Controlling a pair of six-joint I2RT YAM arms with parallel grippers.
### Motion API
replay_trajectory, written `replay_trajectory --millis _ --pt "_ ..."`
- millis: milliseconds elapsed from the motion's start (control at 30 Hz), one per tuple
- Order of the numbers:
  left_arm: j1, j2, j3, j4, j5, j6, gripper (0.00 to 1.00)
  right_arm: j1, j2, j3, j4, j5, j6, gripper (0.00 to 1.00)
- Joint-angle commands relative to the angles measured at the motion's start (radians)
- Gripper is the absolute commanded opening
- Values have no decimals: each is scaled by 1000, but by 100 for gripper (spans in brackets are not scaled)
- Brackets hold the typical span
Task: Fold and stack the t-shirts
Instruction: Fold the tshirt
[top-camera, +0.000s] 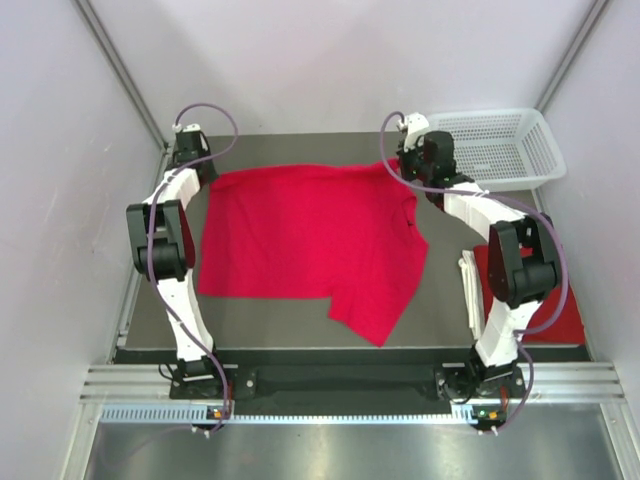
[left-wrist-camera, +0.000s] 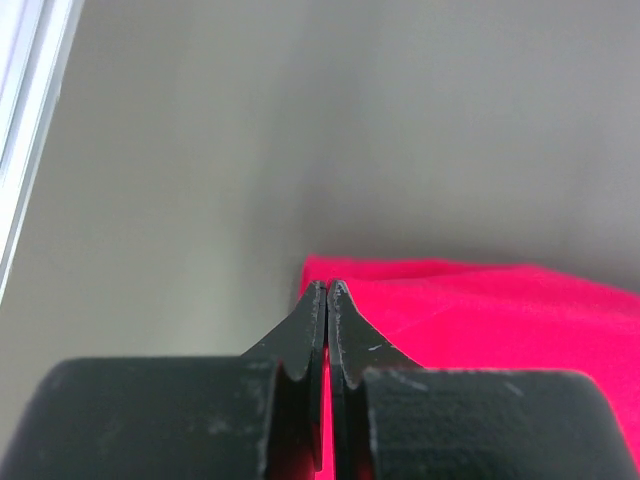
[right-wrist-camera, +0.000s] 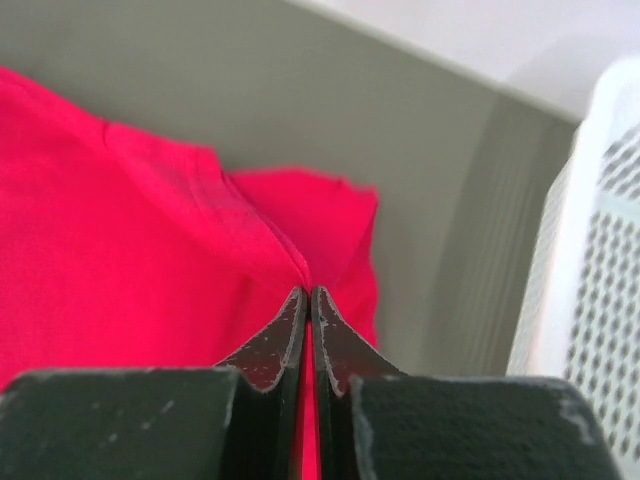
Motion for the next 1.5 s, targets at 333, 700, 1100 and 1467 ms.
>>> replay_trajectory --millis 333,700,1100,1467 --pt "8 -150 -142 -19 -110 -1 0 112 -224 -188 -60 123 10 0" --pt "7 -189 -234 -49 -185 20 0 147 -319 -339 -111 218 43 0" --pt "-4 -224 -285 -127 -288 -32 0 199 -434 -497 -122 240 44 0" --pt "-31 -262 -276 -204 -435 -61 33 230 -494 -555 -148 220 72 0"
